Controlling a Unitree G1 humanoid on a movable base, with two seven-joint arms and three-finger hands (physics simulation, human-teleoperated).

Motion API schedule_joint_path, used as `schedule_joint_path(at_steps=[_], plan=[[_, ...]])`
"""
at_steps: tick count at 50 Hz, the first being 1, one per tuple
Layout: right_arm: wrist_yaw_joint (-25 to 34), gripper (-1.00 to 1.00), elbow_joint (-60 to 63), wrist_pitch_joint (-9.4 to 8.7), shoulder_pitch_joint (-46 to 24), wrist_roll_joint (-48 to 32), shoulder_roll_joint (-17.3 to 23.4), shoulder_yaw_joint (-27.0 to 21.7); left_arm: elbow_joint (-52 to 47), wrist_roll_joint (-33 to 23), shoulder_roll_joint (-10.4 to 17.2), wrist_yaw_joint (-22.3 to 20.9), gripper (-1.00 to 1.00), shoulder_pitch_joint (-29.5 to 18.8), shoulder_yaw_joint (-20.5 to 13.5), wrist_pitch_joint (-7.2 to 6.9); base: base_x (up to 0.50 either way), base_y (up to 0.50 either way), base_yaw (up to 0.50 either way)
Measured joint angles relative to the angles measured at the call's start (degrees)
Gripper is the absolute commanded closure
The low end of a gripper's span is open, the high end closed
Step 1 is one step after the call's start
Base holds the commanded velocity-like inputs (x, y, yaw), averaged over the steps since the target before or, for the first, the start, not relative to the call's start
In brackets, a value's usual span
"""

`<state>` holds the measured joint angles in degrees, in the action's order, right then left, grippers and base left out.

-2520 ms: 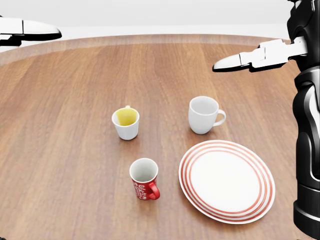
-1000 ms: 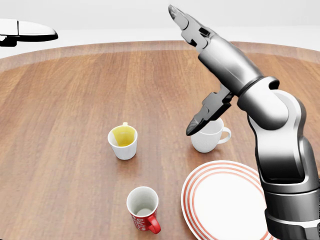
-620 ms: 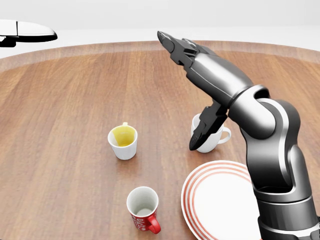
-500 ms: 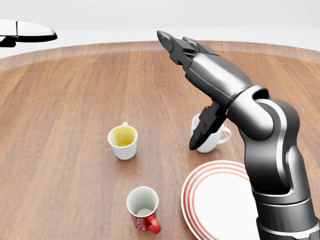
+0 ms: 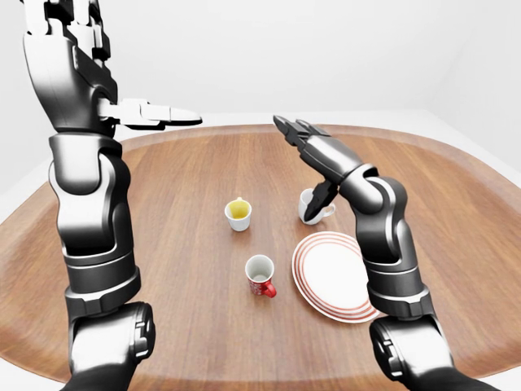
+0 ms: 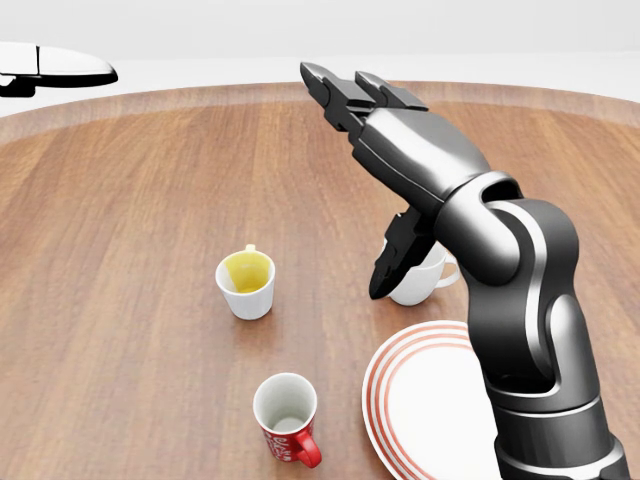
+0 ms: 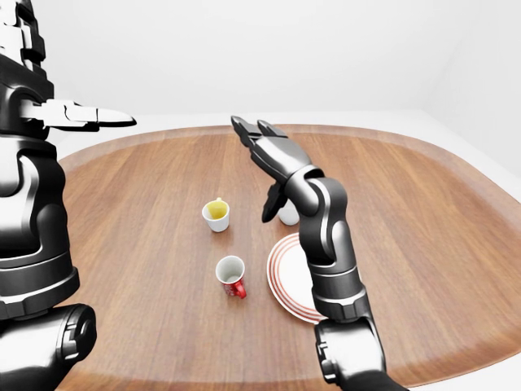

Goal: Pick up the red mug and put it on the plate

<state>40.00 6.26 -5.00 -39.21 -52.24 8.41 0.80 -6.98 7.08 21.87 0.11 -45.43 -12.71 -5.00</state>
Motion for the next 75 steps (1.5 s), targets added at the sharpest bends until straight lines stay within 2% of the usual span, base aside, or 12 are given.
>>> schedule_joint_path(at_steps=[41,75], plan=[[0.0,-1.00,-7.8,0.00,5.1,-2.7,-5.6,3.8,1.1,0.0,-0.2,-0.3,-1.00,0.8,0.0,0.00,0.00,0.00,0.00],[0.0,-1.00,-7.6,0.00,13.2,-5.8,-9.7,7.5,1.3,0.4,-0.2,-0.5,-1.00,2.1,-0.4,0.00,0.00,0.00,0.00]])
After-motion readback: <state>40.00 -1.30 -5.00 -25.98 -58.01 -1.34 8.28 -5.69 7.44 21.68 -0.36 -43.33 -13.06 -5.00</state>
